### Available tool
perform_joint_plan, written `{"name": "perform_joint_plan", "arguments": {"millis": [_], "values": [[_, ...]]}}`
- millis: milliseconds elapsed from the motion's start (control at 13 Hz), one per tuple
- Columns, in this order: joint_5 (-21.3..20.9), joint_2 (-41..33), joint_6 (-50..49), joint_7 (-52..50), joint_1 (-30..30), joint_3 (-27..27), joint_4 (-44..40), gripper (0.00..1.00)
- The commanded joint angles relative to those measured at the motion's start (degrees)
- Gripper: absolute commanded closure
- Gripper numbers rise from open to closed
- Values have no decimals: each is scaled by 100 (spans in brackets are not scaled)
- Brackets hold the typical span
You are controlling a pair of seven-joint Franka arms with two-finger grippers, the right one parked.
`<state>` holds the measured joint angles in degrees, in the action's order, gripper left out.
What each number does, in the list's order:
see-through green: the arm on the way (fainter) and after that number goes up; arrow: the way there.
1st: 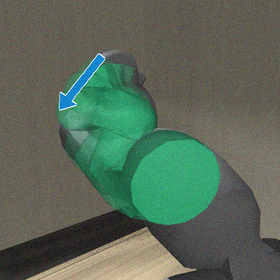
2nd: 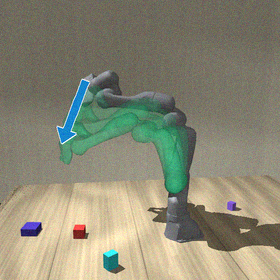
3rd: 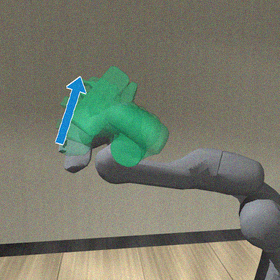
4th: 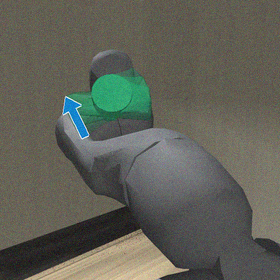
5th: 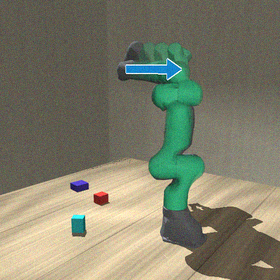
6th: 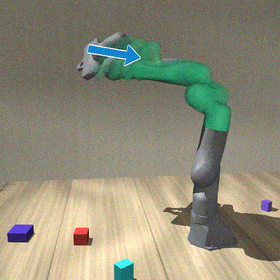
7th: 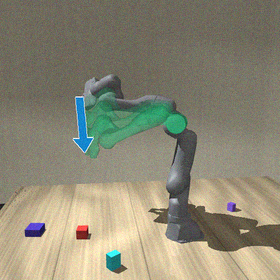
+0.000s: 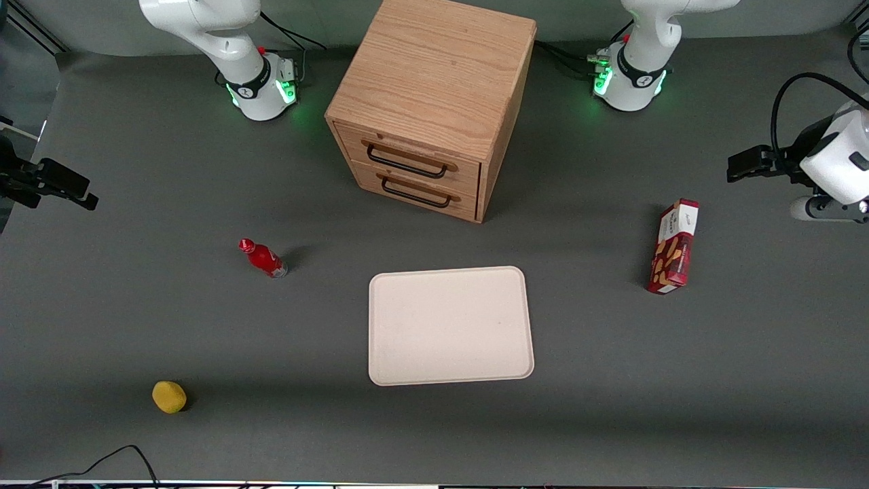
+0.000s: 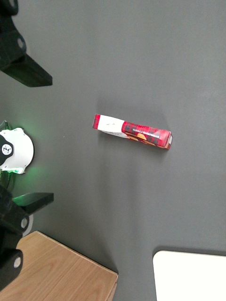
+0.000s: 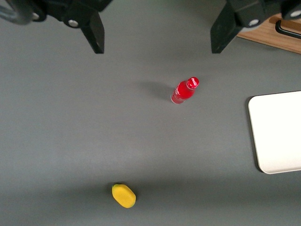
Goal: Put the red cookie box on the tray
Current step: 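Move the left gripper toward the red-and-white cookie box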
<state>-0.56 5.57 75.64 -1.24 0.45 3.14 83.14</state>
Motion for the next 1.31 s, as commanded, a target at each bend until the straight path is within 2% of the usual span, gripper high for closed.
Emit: {"name": "perform_joint_plan", "arguments": {"millis": [0, 231, 385, 615, 769, 1000, 1231], "values": [[-84, -21, -172, 18, 78, -77, -149, 0], [-128, -47, -286, 19, 60, -95, -45, 0], [-84, -580, -17, 411, 34, -278, 750, 0], [-84, -1600, 1317, 546, 42, -419, 2640, 0], [-84, -1866, 2432, 773, 43, -437, 3713, 0], [-84, -1657, 4523, 1353, 43, -446, 5059, 0], [-84, -946, 5923, 1792, 51, -437, 5554, 0]]}}
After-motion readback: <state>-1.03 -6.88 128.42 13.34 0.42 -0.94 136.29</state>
